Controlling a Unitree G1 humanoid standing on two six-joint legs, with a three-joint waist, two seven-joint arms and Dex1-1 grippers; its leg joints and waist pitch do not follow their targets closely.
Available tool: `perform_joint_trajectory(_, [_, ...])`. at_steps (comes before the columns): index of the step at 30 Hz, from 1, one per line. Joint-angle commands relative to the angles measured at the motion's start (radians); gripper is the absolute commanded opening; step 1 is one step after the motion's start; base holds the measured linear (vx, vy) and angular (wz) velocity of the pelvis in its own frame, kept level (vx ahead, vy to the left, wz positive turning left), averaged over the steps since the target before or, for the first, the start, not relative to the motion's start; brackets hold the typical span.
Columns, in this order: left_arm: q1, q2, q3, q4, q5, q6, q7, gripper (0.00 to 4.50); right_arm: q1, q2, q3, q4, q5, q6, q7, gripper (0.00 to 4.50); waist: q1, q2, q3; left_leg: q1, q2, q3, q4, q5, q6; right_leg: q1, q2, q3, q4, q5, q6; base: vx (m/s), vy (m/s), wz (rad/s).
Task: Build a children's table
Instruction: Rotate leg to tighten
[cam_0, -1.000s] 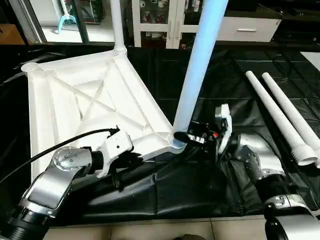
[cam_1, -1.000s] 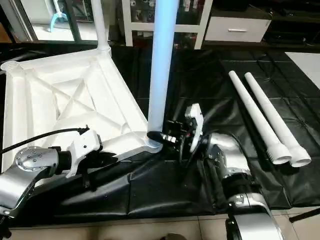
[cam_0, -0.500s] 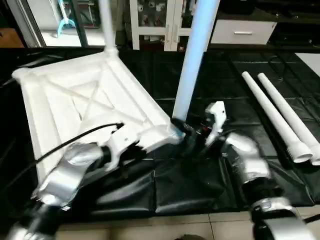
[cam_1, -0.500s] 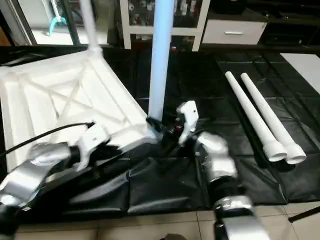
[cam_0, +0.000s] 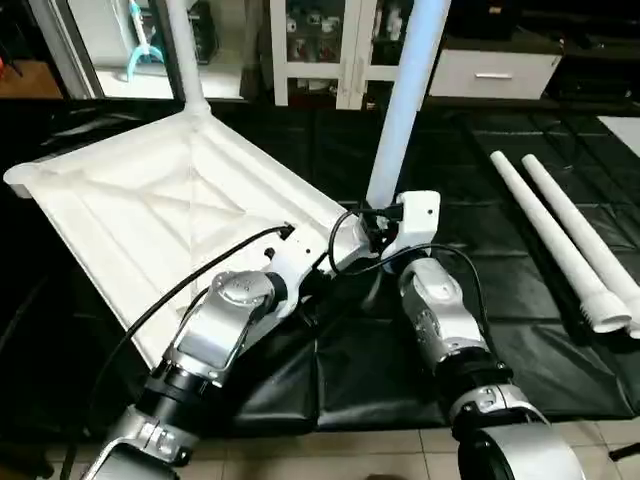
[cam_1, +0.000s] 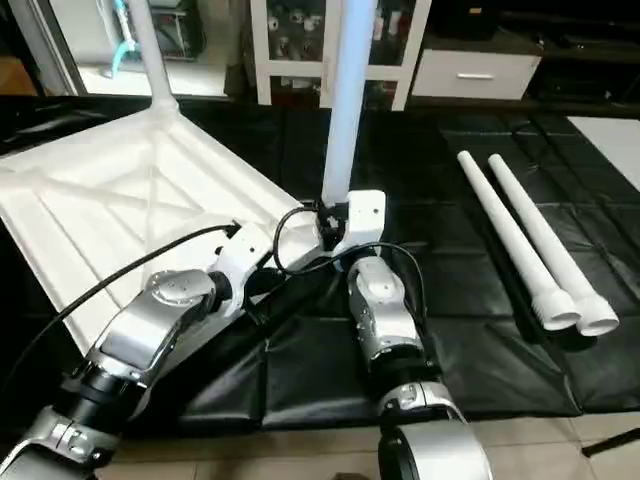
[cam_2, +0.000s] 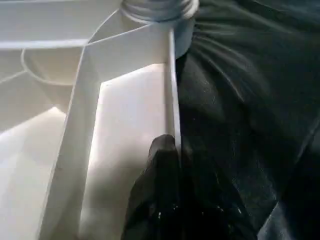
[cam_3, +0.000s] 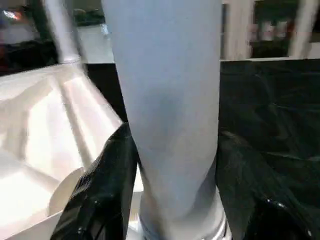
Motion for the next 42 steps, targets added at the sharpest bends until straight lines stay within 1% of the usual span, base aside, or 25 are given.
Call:
perform_joint_trajectory(1, [0.027, 0.012, -0.033, 0.006, -0.015, -0.041, -0.038, 0.0, 0.051, 0.021, 0.077, 0.038, 0.001, 0.019, 0.187, 1.94, -0.002, 0.003, -0.029, -0.017, 0.001, 0.004, -0.062, -0.234, 0.049, 0.03, -0.059, 0.046, -0.104, -0.172, -0.161, 0.0, 0.0, 0.0])
perform_joint_trajectory(2, [0.039, 0.034, -0.037, -0.006, -0.018, -0.053, -0.062, 0.0, 0.054, 0.005, 0.082, 0.023, 0.01, 0.016, 0.231, 1.94, -0.004, 0.003, -0.03, -0.018, 0.002, 0.004, -0.062, -0.222, 0.053, 0.03, -0.059, 0.046, -0.103, -0.154, -0.17, 0.0, 0.0, 0.0])
perform_joint_trajectory(4, [0.112, 0.153, -0.05, -0.078, -0.034, -0.13, -0.187, 0.0, 0.059, -0.087, 0.083, -0.043, 0.071, 0.025, 0.432, 2.49, -0.003, 0.001, -0.03, -0.022, 0.002, 0.003, -0.062, -0.203, 0.068, 0.036, -0.06, 0.046, -0.101, -0.124, -0.189, 0.0, 0.0, 0.0])
perform_joint_trajectory(5, [0.121, 0.166, -0.05, -0.087, -0.037, -0.139, -0.201, 0.0, 0.058, -0.098, 0.081, -0.049, 0.079, 0.027, 0.453, 2.63, -0.003, 0.001, -0.033, -0.024, 0.004, 0.001, -0.061, -0.198, 0.076, 0.042, -0.061, 0.046, -0.099, -0.109, -0.193, 0.0, 0.0, 0.0])
perform_joint_trajectory(6, [0.138, 0.188, -0.046, -0.104, -0.045, -0.155, -0.227, 0.0, 0.056, -0.121, 0.077, -0.062, 0.098, 0.042, 0.506, 2.69, -0.008, 0.004, -0.029, -0.025, 0.006, 0.003, -0.063, -0.189, 0.086, 0.035, -0.06, 0.047, -0.101, -0.096, -0.205, 0.0, 0.0, 0.0])
perform_joint_trajectory(8, [0.177, 0.239, -0.035, -0.143, -0.067, -0.176, -0.284, 0.0, 0.048, -0.176, 0.067, -0.085, 0.129, 0.07, 0.614, 2.91, -0.004, 0.006, -0.036, -0.022, 0.007, 0.004, -0.058, -0.162, 0.092, 0.04, -0.058, 0.045, -0.094, -0.054, -0.225, 0.0, 0.0, 0.0])
perform_joint_trajectory(9, [0.204, 0.277, -0.028, -0.174, -0.086, -0.18, -0.326, 0.0, 0.036, -0.217, 0.058, -0.087, 0.138, 0.086, 0.68, 2.99, -0.007, 0.005, -0.035, -0.026, 0.009, 0.005, -0.058, -0.136, 0.104, 0.038, -0.057, 0.045, -0.087, -0.01, -0.24, 0.0, 0.0, 0.0])
perform_joint_trajectory(11, [0.226, 0.308, -0.022, -0.196, -0.097, -0.175, -0.355, 0.0, 0.022, -0.257, 0.059, -0.082, 0.133, 0.1, 0.731, 3.25, -0.005, 0.007, -0.035, -0.022, 0.01, 0.01, -0.056, -0.097, 0.119, 0.037, -0.056, 0.043, -0.082, 0.048, -0.266, 0.0, 0.0, 0.0])
perform_joint_trajectory(13, [0.242, 0.329, -0.018, -0.211, -0.105, -0.175, -0.375, 0.0, 0.014, -0.284, 0.058, -0.085, 0.141, 0.117, 0.784, 3.25, -0.004, 0.006, -0.037, -0.02, 0.01, 0.013, -0.053, -0.06, 0.129, 0.037, -0.056, 0.044, -0.077, 0.105, -0.279, 0.0, 0.0, 0.0])
perform_joint_trajectory(15, [0.251, 0.342, -0.018, -0.216, -0.109, -0.18, -0.383, 0.0, 0.007, -0.301, 0.057, -0.084, 0.155, 0.13, 0.829, 3.25, -0.003, 0.005, -0.041, -0.022, 0.009, 0.011, -0.051, -0.033, 0.139, 0.043, -0.056, 0.044, -0.07, 0.153, -0.288, 0.0, 0.0, 0.0])
perform_joint_trajectory(16, [0.255, 0.353, -0.019, -0.216, -0.115, -0.189, -0.384, 0.0, 0.003, -0.313, 0.061, -0.085, 0.172, 0.142, 0.872, 3.25, -0.002, 0.005, -0.04, -0.021, 0.007, 0.013, -0.047, -0.009, 0.165, 0.043, -0.055, 0.044, -0.067, 0.21, -0.298, 0.0, 0.0, 0.0])
perform_joint_trajectory(18, [0.252, 0.351, -0.019, -0.212, -0.113, -0.19, -0.378, 0.0, 0.002, -0.312, 0.063, -0.085, 0.179, 0.149, 0.885, 3.25, 0.0, 0.004, -0.04, -0.019, 0.009, 0.014, -0.047, 0.001, 0.178, 0.042, -0.057, 0.043, -0.066, 0.226, -0.304, 0.0, 0.0, 0.0])
perform_joint_trajectory(20, [0.25, 0.347, -0.016, -0.21, -0.113, -0.193, -0.38, 0.0, -0.001, -0.305, 0.06, -0.077, 0.183, 0.158, 0.888, 2.93, 0.0, 0.003, -0.039, -0.018, 0.011, 0.013, -0.049, -0.013, 0.173, 0.042, -0.059, 0.042, -0.068, 0.185, -0.305, 0.0, 0.0, 0.0])
perform_joint_trajectory(22, [0.249, 0.344, -0.015, -0.212, -0.116, -0.193, -0.381, 0.0, -0.001, -0.297, 0.062, -0.072, 0.181, 0.158, 0.888, 2.9, 0.0, 0.003, -0.037, -0.017, 0.011, 0.014, -0.049, -0.028, 0.163, 0.042, -0.061, 0.043, -0.07, 0.152, -0.305, 0.0, 0.0, 0.0])
perform_joint_trajectory(23, [0.25, 0.344, -0.015, -0.214, -0.116, -0.192, -0.381, 0.0, 0.001, -0.294, 0.064, -0.071, 0.179, 0.156, 0.887, 2.81, -0.001, -0.003, -0.039, -0.018, 0.011, 0.015, -0.049, -0.034, 0.159, 0.043, -0.061, 0.043, -0.071, 0.139, -0.303, 0.0, 0.0, 0.0])
perform_joint_trajectory(25, [0.252, 0.345, -0.015, -0.219, -0.119, -0.19, -0.38, 0.0, 0.004, -0.29, 0.067, -0.068, 0.172, 0.154, 0.892, 2.58, 0.0, 0.001, -0.038, -0.015, 0.012, 0.014, -0.05, -0.045, 0.145, 0.041, -0.061, 0.044, -0.072, 0.108, -0.299, 0.0, 0.0, 0.0])
perform_joint_trajectory(28, [0.252, 0.348, -0.015, -0.216, -0.119, -0.189, -0.368, 0.0, 0.008, -0.285, 0.065, -0.057, 0.155, 0.148, 0.876, 2.34, 0.0, 0.003, -0.04, -0.015, 0.011, 0.014, -0.048, -0.031, 0.144, 0.042, -0.061, 0.043, -0.07, 0.13, -0.3, 0.0, 0.0, 0.0])
perform_joint_trajectory(32, [0.239, 0.333, -0.015, -0.195, -0.104, -0.182, -0.339, 0.0, 0.018, -0.279, 0.08, -0.034, 0.112, 0.126, 0.789, 2.17, 0.0, 0.002, -0.038, -0.015, 0.01, 0.015, -0.049, -0.047, 0.132, 0.04, -0.061, 0.043, -0.073, 0.104, -0.297, 0.0, 0.0, 0.0])
perform_joint_trajectory(33, [0.234, 0.326, -0.017, -0.19, -0.098, -0.181, -0.329, 0.0, 0.022, -0.274, 0.082, -0.028, 0.098, 0.123, 0.751, 2.13, 0.001, 0.002, -0.037, -0.014, 0.01, 0.015, -0.05, -0.058, 0.127, 0.04, -0.062, 0.044, -0.075, 0.088, -0.296, 0.0, 0.0, 0.0])
perform_joint_trajectory(34, [0.226, 0.311, -0.019, -0.181, -0.09, -0.179, -0.309, 0.0, 0.024, -0.264, 0.082, -0.015, 0.076, 0.114, 0.682, 2.1, 0.0, 0.002, -0.032, -0.013, 0.012, 0.015, -0.054, -0.095, 0.103, 0.036, -0.063, 0.044, -0.082, 0.016, -0.285, 0.0, 0.0, 0.0])
perform_joint_trajectory(35, [0.21, 0.284, -0.024, -0.162, -0.074, -0.163, -0.273, 0.0, 0.027, -0.24, 0.084, 0.019, 0.03, 0.109, 0.541, 2.08, 0.0, 0.002, -0.032, -0.013, 0.011, 0.014, -0.054, -0.107, 0.091, 0.037, -0.063, 0.044, -0.084, -0.012, -0.279, 0.0, 0.0, 0.0])
perform_joint_trajectory(37, [0.159, 0.203, -0.044, -0.104, -0.028, -0.106, -0.172, 0.0, 0.026, -0.196, 0.07, 0.076, -0.026, 0.109, 0.289, 2.04, -0.004, 0.001, -0.028, -0.009, 0.008, 0.015, -0.056, -0.146, 0.039, 0.029, -0.064, 0.048, -0.094, -0.13, -0.247, 0.0, 0.0, 0.0])
perform_joint_trajectory(39, [0.131, 0.154, -0.044, -0.071, -0.018, -0.058, -0.119, 0.0, 0.028, -0.169, 0.064, 0.092, -0.045, 0.123, 0.172, 1.99, -0.002, 0.0, -0.026, -0.008, 0.004, 0.013, -0.057, -0.183, 0.018, 0.028, -0.065, 0.051, -0.102, -0.212, -0.223, 0.0, 0.0, 0.0])
perform_joint_trajectory(40, [0.094, 0.091, -0.041, -0.025, -0.006, -0.013, -0.052, 0.0, 0.03, -0.127, 0.051, 0.106, -0.048, 0.139, 0.072, 1.99, -0.001, 0.001, -0.029, -0.007, 0.004, 0.013, -0.056, -0.188, 0.013, 0.027, -0.065, 0.052, -0.104, -0.227, -0.206, 0.0, 0.0, 0.0])
perform_joint_trajectory(42, [0.061, 0.037, -0.041, 0.014, 0.002, 0.015, -0.002, 0.0, 0.031, -0.084, 0.036, 0.118, -0.044, 0.148, -0.011, 1.95, -0.001, 0.001, -0.023, -0.008, 0.001, 0.012, -0.057, -0.203, 0.003, 0.023, -0.064, 0.051, -0.108, -0.252, -0.189, 0.0, 0.0, 0.0])
